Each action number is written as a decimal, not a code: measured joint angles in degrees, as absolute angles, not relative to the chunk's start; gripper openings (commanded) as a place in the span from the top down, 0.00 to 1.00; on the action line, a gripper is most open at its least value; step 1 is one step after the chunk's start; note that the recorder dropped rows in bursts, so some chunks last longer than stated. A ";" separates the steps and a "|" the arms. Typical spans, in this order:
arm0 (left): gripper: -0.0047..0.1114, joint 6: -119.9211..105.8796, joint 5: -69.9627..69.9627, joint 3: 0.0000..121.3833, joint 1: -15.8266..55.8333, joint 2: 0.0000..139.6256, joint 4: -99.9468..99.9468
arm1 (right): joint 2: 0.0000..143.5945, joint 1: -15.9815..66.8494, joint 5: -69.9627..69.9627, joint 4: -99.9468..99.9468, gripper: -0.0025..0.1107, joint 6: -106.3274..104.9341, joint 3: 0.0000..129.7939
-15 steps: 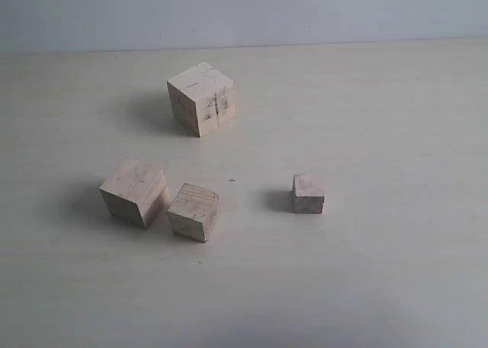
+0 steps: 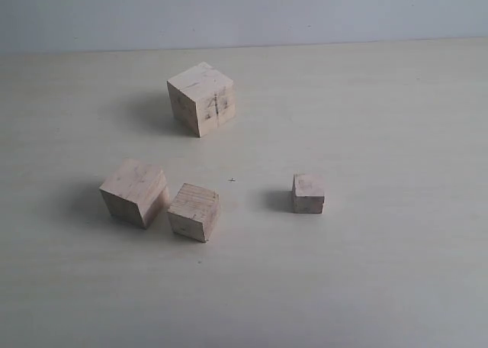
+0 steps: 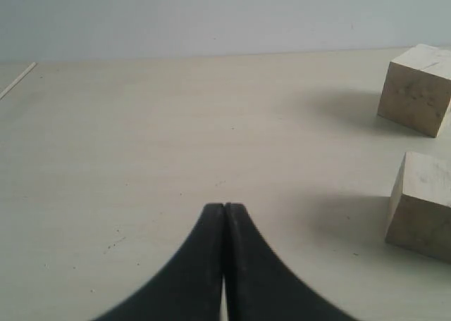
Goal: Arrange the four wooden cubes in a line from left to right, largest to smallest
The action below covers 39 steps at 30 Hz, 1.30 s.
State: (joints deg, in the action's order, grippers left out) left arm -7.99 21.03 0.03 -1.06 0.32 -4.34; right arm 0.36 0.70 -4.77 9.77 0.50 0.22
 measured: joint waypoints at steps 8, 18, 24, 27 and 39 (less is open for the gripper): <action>0.96 -7.99 21.03 0.03 -1.06 0.32 -4.34 | 0.36 0.70 5.85 10.57 0.98 0.50 0.22; 0.96 -7.99 21.03 0.03 -1.06 0.32 -4.34 | 3.35 0.70 9.91 10.69 0.98 7.16 11.89; 0.96 -7.99 21.03 0.03 -1.06 0.32 -4.34 | 19.35 0.70 -6.54 10.80 0.98 7.30 29.65; 0.96 -7.99 21.03 0.03 -1.06 0.32 -4.34 | 28.90 0.70 -18.15 14.47 0.98 2.35 38.76; 0.96 -7.99 21.03 0.03 -1.06 0.32 -4.34 | 63.49 9.36 -54.95 44.21 0.98 -30.24 51.24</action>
